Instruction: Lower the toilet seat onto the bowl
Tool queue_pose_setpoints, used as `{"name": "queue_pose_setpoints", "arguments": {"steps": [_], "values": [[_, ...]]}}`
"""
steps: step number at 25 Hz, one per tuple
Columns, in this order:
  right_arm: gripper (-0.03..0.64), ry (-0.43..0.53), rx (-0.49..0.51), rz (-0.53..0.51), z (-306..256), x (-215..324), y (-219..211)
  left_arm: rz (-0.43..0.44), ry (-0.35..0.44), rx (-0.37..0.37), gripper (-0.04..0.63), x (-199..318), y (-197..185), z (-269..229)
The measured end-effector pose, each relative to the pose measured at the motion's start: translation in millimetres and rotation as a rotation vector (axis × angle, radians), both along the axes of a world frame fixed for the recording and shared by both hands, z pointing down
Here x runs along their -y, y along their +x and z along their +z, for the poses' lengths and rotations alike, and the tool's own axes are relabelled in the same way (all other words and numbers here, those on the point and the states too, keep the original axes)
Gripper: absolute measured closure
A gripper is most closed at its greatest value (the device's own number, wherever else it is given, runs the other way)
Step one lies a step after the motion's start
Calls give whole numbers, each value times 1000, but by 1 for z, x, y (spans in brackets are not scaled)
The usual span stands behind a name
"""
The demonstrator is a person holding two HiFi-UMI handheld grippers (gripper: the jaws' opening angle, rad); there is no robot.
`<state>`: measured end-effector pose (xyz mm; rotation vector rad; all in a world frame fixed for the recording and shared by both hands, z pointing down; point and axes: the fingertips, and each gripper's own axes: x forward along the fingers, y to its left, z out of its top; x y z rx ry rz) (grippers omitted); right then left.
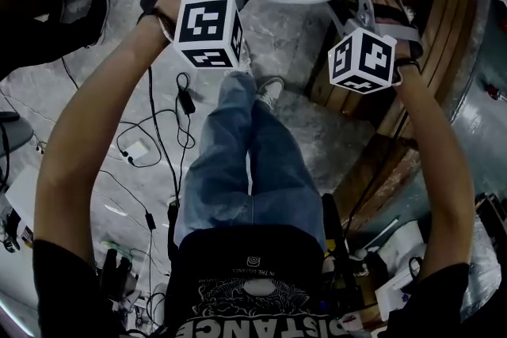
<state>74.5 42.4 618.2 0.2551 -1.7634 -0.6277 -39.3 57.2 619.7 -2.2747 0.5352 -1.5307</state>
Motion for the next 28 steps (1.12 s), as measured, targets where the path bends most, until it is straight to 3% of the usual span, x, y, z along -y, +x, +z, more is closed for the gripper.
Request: {"name": "queue_pose_setpoints", "arguments": {"steps": [13,28], "values": [[407,-8,-51,-26,58,-5,-3,-14,-25,67,380,-6,-7,61],[410,-95,-98,-17,120,-5,2,-5,-151,100,383,-4,-1,123]]}}
